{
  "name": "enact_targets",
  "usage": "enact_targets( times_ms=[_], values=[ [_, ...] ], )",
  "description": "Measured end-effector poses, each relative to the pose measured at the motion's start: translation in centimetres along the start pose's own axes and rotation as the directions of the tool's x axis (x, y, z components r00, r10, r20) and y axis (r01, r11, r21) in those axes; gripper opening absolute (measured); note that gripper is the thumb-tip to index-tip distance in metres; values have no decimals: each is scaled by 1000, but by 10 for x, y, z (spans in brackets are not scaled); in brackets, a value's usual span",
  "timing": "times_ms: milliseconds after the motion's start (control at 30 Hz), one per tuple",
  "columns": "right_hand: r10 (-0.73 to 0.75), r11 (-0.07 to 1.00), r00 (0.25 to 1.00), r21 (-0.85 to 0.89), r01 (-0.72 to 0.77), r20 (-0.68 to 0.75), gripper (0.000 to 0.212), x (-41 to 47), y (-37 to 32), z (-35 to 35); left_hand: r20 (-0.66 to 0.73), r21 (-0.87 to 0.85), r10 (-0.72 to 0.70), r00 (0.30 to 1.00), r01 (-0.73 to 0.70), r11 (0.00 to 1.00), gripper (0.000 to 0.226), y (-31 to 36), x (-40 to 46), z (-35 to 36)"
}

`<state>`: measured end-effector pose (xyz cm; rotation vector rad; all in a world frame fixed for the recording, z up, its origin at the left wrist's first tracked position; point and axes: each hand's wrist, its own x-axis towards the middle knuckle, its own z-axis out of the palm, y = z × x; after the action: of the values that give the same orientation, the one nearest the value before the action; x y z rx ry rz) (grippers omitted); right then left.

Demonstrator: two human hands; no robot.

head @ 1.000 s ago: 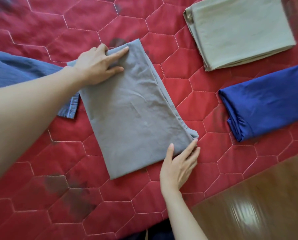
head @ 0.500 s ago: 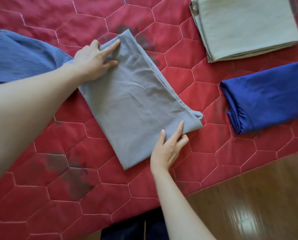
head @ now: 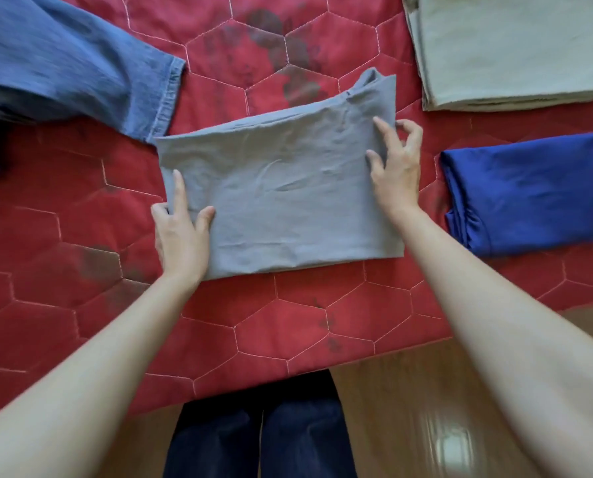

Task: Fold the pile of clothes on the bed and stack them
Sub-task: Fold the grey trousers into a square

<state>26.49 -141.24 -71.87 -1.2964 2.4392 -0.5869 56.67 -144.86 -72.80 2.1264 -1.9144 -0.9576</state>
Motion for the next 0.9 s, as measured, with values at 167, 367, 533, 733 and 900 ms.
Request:
enact_targets(
  times_ms=[167,367,533,733,900],
  values=[
    [3,947,1000,-321,-6,-12,49,-3,-20,10,-150,267,14,989,27,963,66,5,-21,9],
    [-334,908,919,-191,374,210,49,-87,-78,70,85,390,485,870,-477,787,55,33,-27,40],
    [-329,841,896,-339,421,298,56,-98,-31,75,177,458,579,796,-587,668,57,-9,-18,46],
    [-71,841,965,-505,195,254,59,-88,51,21,119,492,549,828,-529,691,58,-44,-31,32],
    [-231,859,928,-387,336,292,56,-68,14,30,118,481,583,804,-559,675,56,2,-18,38]
  ],
)
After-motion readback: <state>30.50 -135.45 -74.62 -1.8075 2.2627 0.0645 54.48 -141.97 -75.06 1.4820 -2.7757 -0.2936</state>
